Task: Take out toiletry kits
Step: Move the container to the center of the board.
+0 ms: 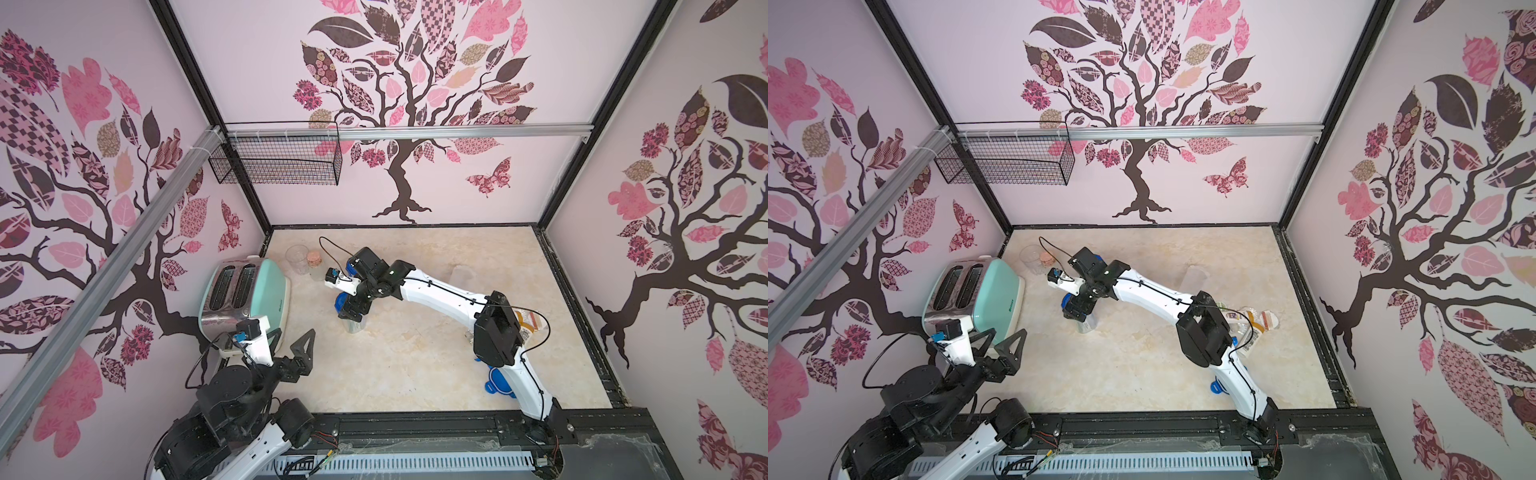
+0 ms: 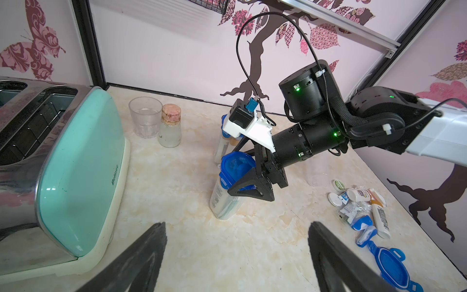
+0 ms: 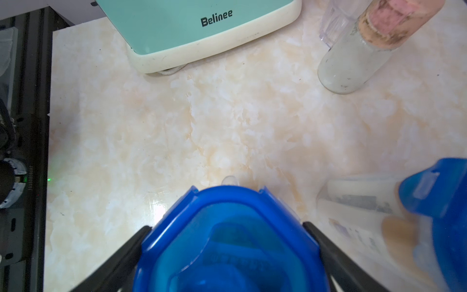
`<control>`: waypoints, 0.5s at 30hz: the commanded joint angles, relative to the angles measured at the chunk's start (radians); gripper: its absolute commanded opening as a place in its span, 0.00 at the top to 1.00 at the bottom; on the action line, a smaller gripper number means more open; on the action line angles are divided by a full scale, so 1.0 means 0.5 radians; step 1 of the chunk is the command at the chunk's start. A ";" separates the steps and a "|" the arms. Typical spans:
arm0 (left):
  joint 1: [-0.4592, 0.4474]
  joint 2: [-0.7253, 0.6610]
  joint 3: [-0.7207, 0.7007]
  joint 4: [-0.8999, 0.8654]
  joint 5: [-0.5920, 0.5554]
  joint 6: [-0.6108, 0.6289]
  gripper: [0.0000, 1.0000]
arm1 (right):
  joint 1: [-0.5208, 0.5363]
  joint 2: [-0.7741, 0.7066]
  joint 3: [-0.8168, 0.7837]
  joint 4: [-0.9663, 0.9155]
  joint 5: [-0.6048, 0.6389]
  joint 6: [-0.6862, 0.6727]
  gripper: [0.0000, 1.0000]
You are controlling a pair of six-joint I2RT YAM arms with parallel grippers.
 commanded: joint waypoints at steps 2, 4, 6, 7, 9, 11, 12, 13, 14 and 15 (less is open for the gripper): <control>0.013 0.014 -0.016 0.040 0.016 0.036 0.08 | 0.006 -0.095 -0.009 0.003 -0.019 0.044 0.12; 0.013 0.016 -0.018 0.041 0.017 0.036 0.08 | 0.005 -0.133 -0.049 0.009 -0.016 0.063 0.12; 0.013 0.019 -0.017 0.040 0.017 0.034 0.08 | 0.005 -0.211 -0.118 0.014 -0.011 0.074 0.12; 0.013 0.017 -0.016 0.041 0.017 0.036 0.08 | 0.005 -0.260 -0.174 0.028 -0.005 0.074 0.12; 0.013 0.021 -0.016 0.041 0.018 0.034 0.08 | 0.006 -0.421 -0.368 0.108 0.038 0.081 0.12; 0.015 0.021 -0.017 0.044 0.028 0.034 0.08 | 0.002 -0.597 -0.591 0.201 0.063 0.097 0.12; 0.014 0.023 -0.018 0.043 0.032 0.037 0.08 | 0.002 -0.687 -0.706 0.236 0.073 0.102 0.11; 0.015 0.025 -0.021 0.046 0.035 0.039 0.08 | -0.001 -0.762 -0.800 0.259 0.091 0.111 0.11; 0.016 0.029 -0.017 0.047 0.036 0.037 0.08 | -0.004 -0.845 -0.910 0.280 0.110 0.125 0.11; 0.013 0.029 -0.018 0.046 0.041 0.036 0.08 | -0.010 -0.930 -1.022 0.303 0.131 0.138 0.10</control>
